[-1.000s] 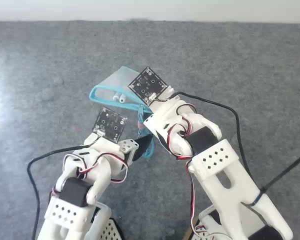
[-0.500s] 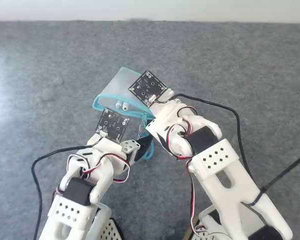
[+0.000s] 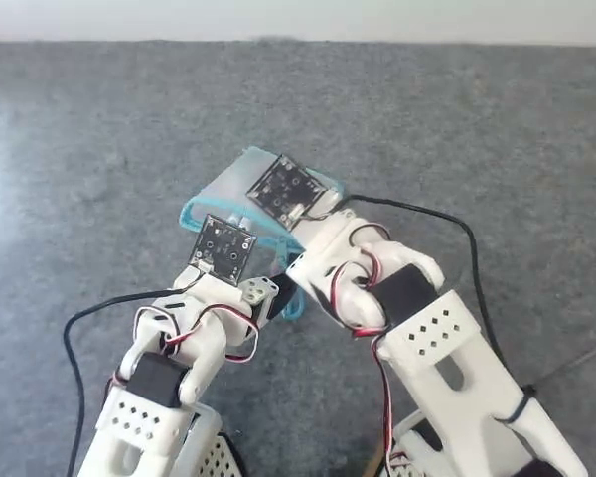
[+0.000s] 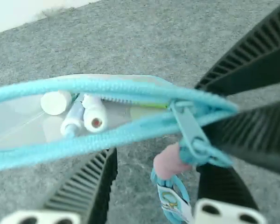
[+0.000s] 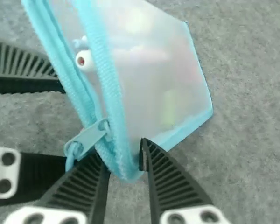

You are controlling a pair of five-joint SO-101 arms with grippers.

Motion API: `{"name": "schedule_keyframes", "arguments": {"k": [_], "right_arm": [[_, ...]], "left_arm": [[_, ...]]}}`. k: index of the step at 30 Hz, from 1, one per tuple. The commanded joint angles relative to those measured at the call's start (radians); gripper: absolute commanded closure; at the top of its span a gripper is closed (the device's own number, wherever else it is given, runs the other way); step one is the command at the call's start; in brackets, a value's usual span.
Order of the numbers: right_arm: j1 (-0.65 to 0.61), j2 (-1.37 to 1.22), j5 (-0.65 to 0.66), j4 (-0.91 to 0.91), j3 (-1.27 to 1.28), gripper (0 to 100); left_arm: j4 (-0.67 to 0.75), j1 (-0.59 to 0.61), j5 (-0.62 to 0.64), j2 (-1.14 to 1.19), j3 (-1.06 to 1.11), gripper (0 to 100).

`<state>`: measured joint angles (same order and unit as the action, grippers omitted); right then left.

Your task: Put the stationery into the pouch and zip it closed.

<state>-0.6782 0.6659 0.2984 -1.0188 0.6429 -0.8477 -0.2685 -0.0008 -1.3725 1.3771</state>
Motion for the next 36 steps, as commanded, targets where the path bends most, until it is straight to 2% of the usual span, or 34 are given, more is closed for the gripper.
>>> {"name": "schedule_keyframes", "arguments": {"k": [1, 5, 14, 21, 26, 36], "right_arm": [[-0.024, 0.047, -0.011, -0.005, -0.046, 99.1], [-0.024, 0.047, -0.009, -0.007, -0.046, 99.1], [0.001, 0.047, 0.032, 0.035, 0.049, 99.1], [0.096, 0.045, 0.087, 0.12, 0.149, 99.1], [0.154, 0.045, 0.118, 0.125, 0.183, 99.2], [0.173, 0.045, 0.12, 0.122, 0.186, 99.2]], "left_arm": [[0.035, -0.011, 0.014, -0.006, -0.007, 74], [0.046, -0.009, 0.014, -0.006, 0.002, 77], [0.038, -0.005, 0.008, -0.014, 0.005, 99], [0.005, 0.0, -0.026, -0.015, -0.002, 99], [0.009, 0.089, -0.04, -0.015, -0.002, 99], [0.003, 0.112, -0.041, -0.012, -0.002, 99]]}}
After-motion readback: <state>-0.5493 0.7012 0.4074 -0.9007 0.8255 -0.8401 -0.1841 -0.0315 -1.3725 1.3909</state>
